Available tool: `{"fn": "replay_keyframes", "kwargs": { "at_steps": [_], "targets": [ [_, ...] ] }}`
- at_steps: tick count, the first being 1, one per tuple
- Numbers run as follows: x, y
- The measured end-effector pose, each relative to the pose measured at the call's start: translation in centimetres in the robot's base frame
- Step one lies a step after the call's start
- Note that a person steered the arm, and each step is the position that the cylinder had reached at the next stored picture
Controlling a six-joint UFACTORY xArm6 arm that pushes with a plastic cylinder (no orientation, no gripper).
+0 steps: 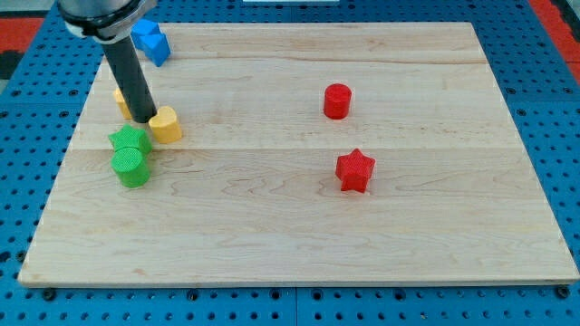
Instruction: Push the yellow heart towards the center
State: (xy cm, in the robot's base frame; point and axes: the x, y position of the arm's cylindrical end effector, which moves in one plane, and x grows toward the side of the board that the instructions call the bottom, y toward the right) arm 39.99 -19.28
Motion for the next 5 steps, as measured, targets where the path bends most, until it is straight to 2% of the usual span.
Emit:
{"fn": "replay_keyframes", "kwargs": {
  "at_steps": [1,3,4,5],
  "targets": [
    [2.1,3.6],
    [1.9,11.0],
    [1.8,11.6],
    [-1.7,11.6]
  ]
}}
